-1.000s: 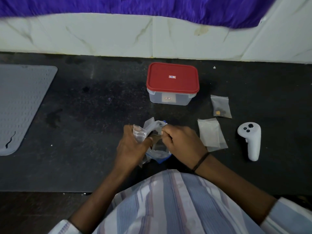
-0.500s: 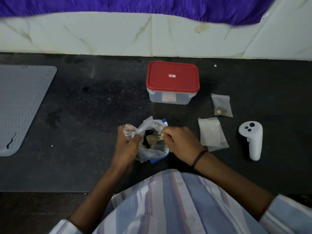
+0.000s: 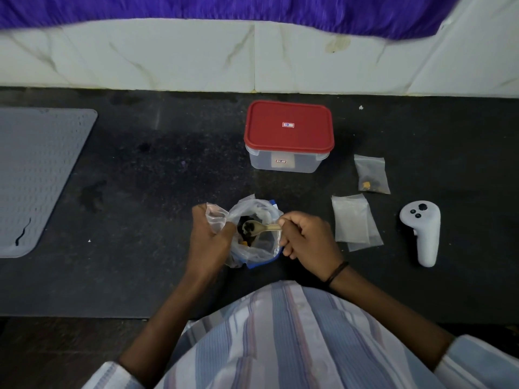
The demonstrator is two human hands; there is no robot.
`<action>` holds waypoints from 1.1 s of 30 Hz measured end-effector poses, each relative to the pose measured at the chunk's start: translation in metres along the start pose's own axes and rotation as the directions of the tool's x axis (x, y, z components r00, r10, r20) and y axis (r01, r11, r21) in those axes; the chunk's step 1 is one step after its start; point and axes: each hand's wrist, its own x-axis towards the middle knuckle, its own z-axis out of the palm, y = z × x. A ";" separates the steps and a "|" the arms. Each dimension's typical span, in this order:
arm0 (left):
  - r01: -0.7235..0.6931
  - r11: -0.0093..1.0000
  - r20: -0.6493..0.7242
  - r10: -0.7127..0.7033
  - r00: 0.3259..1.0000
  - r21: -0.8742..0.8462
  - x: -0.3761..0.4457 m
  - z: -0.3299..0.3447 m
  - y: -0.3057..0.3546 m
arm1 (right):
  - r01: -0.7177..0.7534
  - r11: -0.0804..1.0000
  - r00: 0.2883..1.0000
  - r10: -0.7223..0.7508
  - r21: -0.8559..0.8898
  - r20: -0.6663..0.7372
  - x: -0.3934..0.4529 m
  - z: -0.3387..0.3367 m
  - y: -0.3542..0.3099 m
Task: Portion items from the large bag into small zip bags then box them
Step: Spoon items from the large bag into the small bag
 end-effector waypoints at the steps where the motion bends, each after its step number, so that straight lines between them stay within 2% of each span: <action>1: -0.010 1.000 -0.003 0.010 1.000 0.018 0.001 -0.001 -0.001 | 0.006 1.000 1.000 -0.005 0.004 -0.022 -0.001 -0.001 0.001; 4: -0.015 0.999 0.008 0.015 1.000 0.033 0.001 -0.001 -0.001 | 0.018 1.000 0.997 -0.018 0.009 -0.068 -0.005 -0.005 0.001; 7: -0.081 0.995 -0.001 0.081 0.997 0.058 -0.001 -0.002 0.003 | -0.009 0.998 0.993 0.016 0.065 -0.113 -0.011 -0.010 -0.002; 11: -0.294 0.944 -0.054 0.304 0.951 0.149 -0.008 -0.007 0.011 | -0.013 0.990 0.987 0.036 0.141 -0.159 -0.026 -0.026 -0.014; 14: -0.430 0.870 -0.013 0.446 0.895 0.242 -0.006 -0.012 0.012 | 0.034 0.975 0.980 0.010 0.217 -0.197 -0.038 -0.039 -0.032; 20: -0.543 0.780 0.111 0.538 0.836 0.311 -0.005 -0.008 0.012 | 0.229 0.933 0.960 -0.169 0.278 -0.224 -0.049 -0.048 -0.068; 21: -0.559 0.770 0.124 0.550 0.826 0.308 -0.005 -0.007 0.011 | 0.272 0.932 0.950 -0.220 0.239 -0.222 -0.049 -0.046 -0.072; 23: -0.593 0.741 0.144 0.580 0.802 0.315 -0.004 -0.005 0.011 | 0.407 0.912 0.898 -0.389 0.052 -0.208 -0.048 -0.040 -0.077; 25: -0.612 0.718 0.163 0.595 0.787 0.332 -0.004 -0.002 0.011 | 0.542 0.802 0.811 -0.577 -0.251 -0.094 -0.046 -0.035 -0.079; 27: -0.639 0.691 0.190 0.615 0.766 0.339 -0.005 0.000 0.012 | 0.642 0.538 0.696 -0.708 -0.546 0.121 -0.046 -0.030 -0.080; 29: -0.658 0.679 0.200 0.630 0.750 0.325 -0.006 0.000 0.012 | 0.670 0.319 0.612 -0.749 -0.670 0.255 -0.046 -0.026 -0.080; 31: -0.645 0.699 0.185 0.621 0.762 0.308 -0.008 0.000 0.012 | 0.655 0.230 0.568 -0.779 -0.720 0.267 -0.046 -0.025 -0.080; 33: -0.608 0.742 0.161 0.588 0.793 0.284 -0.007 0.000 0.011 | 0.638 0.202 0.525 -0.820 -0.743 0.228 -0.047 -0.029 -0.079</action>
